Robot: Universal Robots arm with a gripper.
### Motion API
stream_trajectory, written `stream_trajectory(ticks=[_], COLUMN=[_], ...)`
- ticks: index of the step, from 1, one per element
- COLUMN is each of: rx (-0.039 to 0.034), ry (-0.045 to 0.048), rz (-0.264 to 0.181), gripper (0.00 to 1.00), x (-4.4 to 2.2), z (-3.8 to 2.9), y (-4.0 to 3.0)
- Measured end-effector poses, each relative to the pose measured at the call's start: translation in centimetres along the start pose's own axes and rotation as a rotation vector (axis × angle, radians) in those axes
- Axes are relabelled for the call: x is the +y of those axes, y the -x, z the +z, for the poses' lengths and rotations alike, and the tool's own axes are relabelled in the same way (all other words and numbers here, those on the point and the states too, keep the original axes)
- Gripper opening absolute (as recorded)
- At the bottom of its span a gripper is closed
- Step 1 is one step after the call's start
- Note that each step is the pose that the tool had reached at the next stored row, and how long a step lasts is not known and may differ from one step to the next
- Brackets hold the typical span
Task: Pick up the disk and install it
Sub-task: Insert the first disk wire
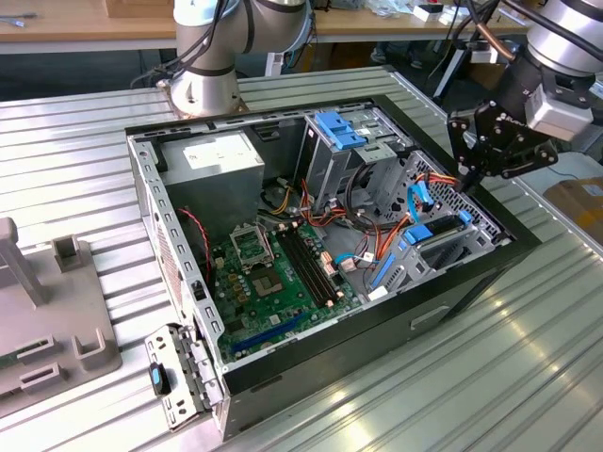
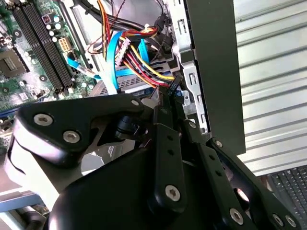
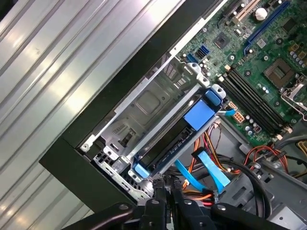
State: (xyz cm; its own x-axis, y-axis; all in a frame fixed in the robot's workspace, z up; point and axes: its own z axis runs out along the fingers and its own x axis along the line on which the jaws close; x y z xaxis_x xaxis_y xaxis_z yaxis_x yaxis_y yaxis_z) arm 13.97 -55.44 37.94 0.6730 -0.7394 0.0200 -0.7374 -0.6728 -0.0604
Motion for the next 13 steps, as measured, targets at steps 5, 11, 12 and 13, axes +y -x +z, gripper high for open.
stream_trajectory(ticks=[5, 11, 12, 13], rx=[0.0053, 0.0123, 0.0134, 0.0152], ry=[0.0018, 0.0041, 0.0045, 0.0051], rz=[0.087, 0.202, 0.221, 0.25], gripper=[0.17, 0.17, 0.17, 0.17], x=[0.0, 0.0, 0.01, 0.0], z=[0.04, 0.05, 0.05, 0.06], y=[0.0, 0.0, 0.0, 0.0])
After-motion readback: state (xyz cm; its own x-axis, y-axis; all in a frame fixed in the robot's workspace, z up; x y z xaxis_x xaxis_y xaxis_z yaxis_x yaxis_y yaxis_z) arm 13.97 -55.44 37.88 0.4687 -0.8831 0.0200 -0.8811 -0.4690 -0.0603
